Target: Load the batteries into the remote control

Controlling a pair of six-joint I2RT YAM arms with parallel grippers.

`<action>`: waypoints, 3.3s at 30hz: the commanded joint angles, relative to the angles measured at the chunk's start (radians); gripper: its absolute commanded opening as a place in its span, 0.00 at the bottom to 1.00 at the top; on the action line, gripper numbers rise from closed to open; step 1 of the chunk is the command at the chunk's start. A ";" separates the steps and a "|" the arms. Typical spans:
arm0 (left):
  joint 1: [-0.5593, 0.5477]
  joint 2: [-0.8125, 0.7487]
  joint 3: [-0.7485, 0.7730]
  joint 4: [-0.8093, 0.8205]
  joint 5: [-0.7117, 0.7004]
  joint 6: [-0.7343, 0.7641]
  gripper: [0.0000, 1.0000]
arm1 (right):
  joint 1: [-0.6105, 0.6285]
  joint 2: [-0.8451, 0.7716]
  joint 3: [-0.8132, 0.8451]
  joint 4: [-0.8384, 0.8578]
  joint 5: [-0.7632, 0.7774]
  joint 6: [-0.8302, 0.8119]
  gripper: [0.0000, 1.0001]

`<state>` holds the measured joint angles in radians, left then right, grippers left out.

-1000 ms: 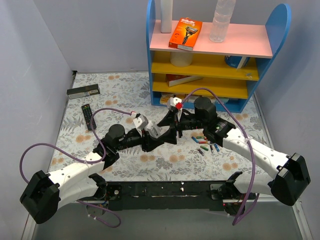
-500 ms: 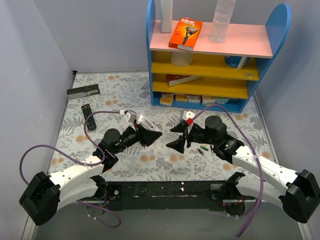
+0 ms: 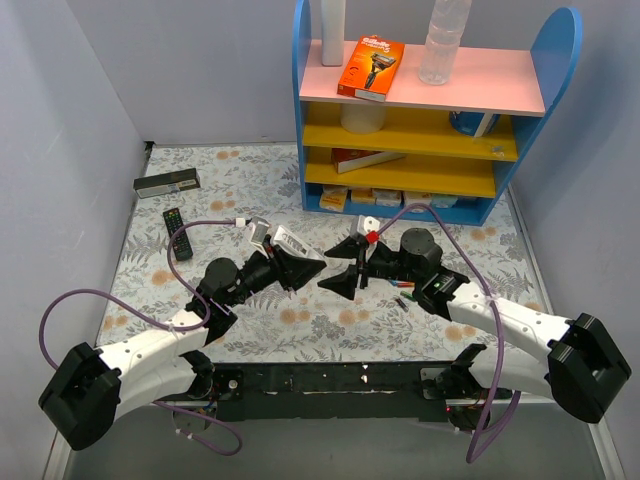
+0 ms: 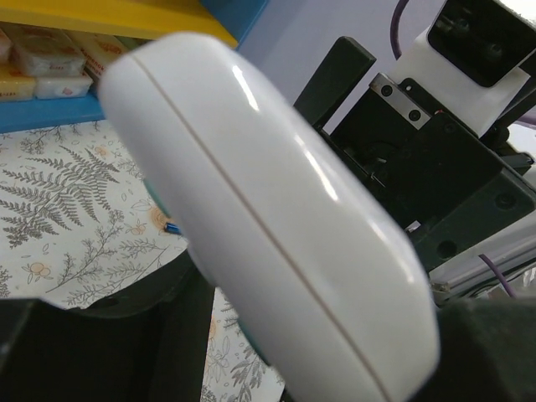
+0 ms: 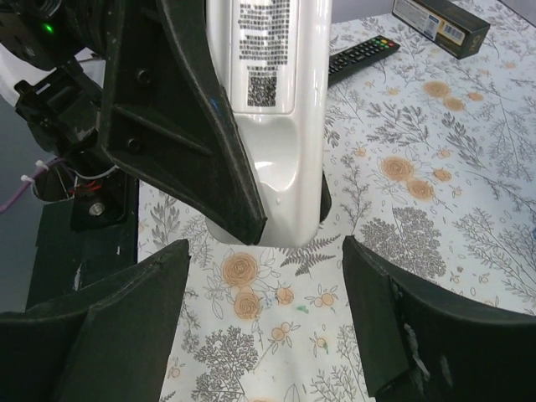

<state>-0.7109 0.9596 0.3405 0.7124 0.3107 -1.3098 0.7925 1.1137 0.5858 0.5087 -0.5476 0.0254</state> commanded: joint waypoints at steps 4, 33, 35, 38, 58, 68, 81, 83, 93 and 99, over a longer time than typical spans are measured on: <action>-0.001 0.022 0.049 0.056 0.025 -0.005 0.10 | 0.016 0.028 0.060 0.125 -0.048 0.045 0.78; 0.057 -0.051 0.089 -0.128 0.018 -0.059 0.78 | 0.007 0.049 0.077 -0.042 0.072 -0.114 0.01; 0.064 -0.065 0.095 -0.183 0.011 -0.054 0.86 | 0.002 0.046 0.074 -0.058 0.078 -0.136 0.01; 0.079 -0.099 0.112 -0.316 -0.045 -0.025 0.94 | -0.004 0.043 0.075 -0.111 0.089 -0.168 0.01; 0.182 -0.191 0.124 -0.780 -0.394 0.065 0.98 | -0.016 0.204 0.074 -0.300 0.057 -0.340 0.01; 0.260 0.025 0.425 -1.023 0.307 0.805 0.98 | -0.015 0.207 0.181 -0.469 -0.002 -0.482 0.01; 0.298 0.494 0.862 -1.496 0.786 1.201 0.98 | 0.047 0.067 0.273 -0.647 0.052 -0.690 0.01; 0.298 0.557 0.890 -1.550 0.821 1.218 0.95 | 0.054 0.060 0.290 -0.657 0.073 -0.706 0.01; 0.269 0.649 0.943 -1.671 0.933 1.261 0.86 | 0.073 0.070 0.328 -0.667 0.175 -0.789 0.01; 0.249 0.708 0.986 -1.735 0.961 1.267 0.73 | 0.086 0.106 0.373 -0.680 0.183 -0.835 0.01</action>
<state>-0.4473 1.6428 1.2732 -0.9592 1.2121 -0.0700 0.8616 1.1984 0.8856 -0.1852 -0.3798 -0.7578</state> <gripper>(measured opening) 0.767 0.569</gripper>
